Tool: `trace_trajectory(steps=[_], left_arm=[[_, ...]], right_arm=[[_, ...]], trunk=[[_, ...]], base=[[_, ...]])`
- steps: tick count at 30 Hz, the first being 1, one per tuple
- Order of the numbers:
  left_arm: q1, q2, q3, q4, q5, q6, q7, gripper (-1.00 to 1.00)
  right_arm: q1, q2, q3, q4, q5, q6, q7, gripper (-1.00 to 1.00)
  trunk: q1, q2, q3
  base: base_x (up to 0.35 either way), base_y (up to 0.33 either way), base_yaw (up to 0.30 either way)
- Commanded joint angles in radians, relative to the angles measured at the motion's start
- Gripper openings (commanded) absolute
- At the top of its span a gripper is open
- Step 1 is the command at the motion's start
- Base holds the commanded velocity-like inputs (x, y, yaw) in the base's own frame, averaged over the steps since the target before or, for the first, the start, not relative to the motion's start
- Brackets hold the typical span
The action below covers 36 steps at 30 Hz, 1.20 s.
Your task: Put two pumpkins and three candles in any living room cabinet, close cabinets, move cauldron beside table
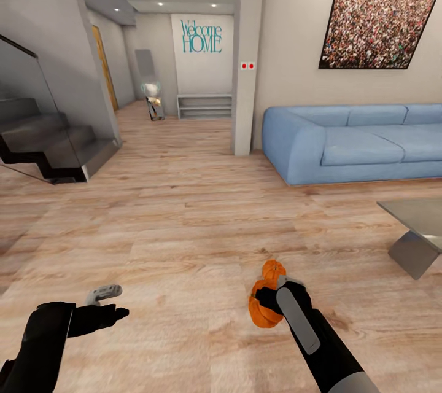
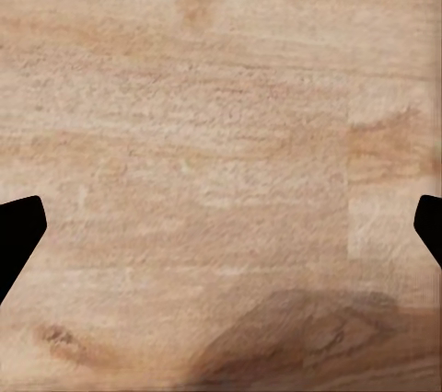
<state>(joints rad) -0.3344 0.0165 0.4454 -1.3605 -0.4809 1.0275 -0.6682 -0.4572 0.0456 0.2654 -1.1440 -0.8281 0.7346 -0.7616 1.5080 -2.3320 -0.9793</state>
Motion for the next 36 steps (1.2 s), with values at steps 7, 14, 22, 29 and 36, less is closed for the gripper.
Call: trace_trajectory(steps=[7, 14, 22, 29, 36], left_arm=[[0.0, -0.001, -0.001, -0.001, -0.001, 0.0, 0.0, 1.0], [0.0, -0.001, -0.002, -0.003, 0.0, 0.0, -0.002, 1.0], [0.0, -0.001, -0.002, -0.005, 0.0, 0.002, -0.004, 1.0], [0.0, 0.002, -0.001, -0.01, 0.0, 0.002, -0.01, 1.0], [0.0, 0.005, 0.001, -0.011, 0.001, 0.003, -0.011, 1.0]], right_arm=[[0.0, 0.001, 0.001, 0.0, 0.0, 0.008, 0.0, -1.0], [0.0, 0.002, 0.002, 0.004, 0.0, 0.009, 0.001, -1.0], [0.0, 0.002, 0.005, 0.008, 0.0, 0.011, 0.001, -1.0], [0.0, 0.002, 0.005, 0.01, 0.0, 0.011, 0.001, -1.0], [0.0, 0.002, 0.005, 0.01, 0.0, 0.012, 0.0, -1.0]], trunk=[[-0.027, 0.049, 0.011], [-0.054, 0.098, 0.021], [-0.084, 0.154, 0.033], [-0.084, 0.154, 0.021], [-0.084, 0.154, 0.01]], base=[[0.0, 0.0, 0.0], [0.0, 0.0, 0.0], [0.0, 0.0, 0.0], [0.0, 0.0, 0.0], [0.0, 0.003, 0.0]])
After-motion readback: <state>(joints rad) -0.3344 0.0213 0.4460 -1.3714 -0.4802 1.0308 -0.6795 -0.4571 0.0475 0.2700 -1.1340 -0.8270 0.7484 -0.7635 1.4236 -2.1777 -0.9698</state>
